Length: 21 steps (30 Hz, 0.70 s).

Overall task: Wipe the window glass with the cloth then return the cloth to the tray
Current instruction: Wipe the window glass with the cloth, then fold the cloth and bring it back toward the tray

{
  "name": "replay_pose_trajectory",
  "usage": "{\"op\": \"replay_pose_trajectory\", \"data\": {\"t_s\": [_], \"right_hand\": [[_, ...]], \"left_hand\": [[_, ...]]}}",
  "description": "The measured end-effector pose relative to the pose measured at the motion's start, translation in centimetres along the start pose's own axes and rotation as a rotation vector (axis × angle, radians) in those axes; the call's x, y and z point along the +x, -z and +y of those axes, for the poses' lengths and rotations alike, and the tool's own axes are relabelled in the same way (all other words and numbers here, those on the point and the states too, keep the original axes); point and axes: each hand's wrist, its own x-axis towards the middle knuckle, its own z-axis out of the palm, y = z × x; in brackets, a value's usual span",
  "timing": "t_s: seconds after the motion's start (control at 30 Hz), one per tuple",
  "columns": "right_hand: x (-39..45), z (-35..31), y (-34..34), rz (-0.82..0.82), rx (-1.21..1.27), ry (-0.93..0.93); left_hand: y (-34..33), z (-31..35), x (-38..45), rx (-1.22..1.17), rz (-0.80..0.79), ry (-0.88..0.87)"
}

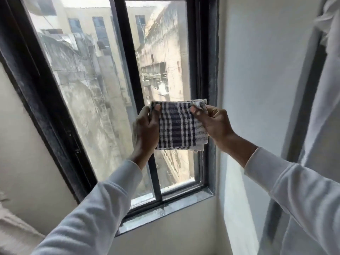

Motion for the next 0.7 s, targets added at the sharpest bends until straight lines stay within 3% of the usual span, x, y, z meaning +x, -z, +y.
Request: {"op": "replay_pose_trajectory", "data": {"t_s": [0.17, 0.27, 0.57, 0.7], "right_hand": [[-9.5, 3.7, 6.5, 0.208, -0.019, -0.373], [-16.6, 7.0, 11.6, 0.222, -0.058, -0.613], [-40.0, 21.9, 27.8, 0.271, -0.399, -0.798], [-47.3, 30.3, 34.0, 0.191, -0.573, -0.899]], "left_hand": [[-5.4, -3.3, -11.3, -0.139, -0.306, 0.197], [-8.7, -4.7, -19.8, -0.125, -0.438, 0.318], [-19.7, -9.3, -47.1, -0.275, -1.076, 0.938], [-25.2, -12.6, -57.9, -0.25, -1.137, 1.031]]}}
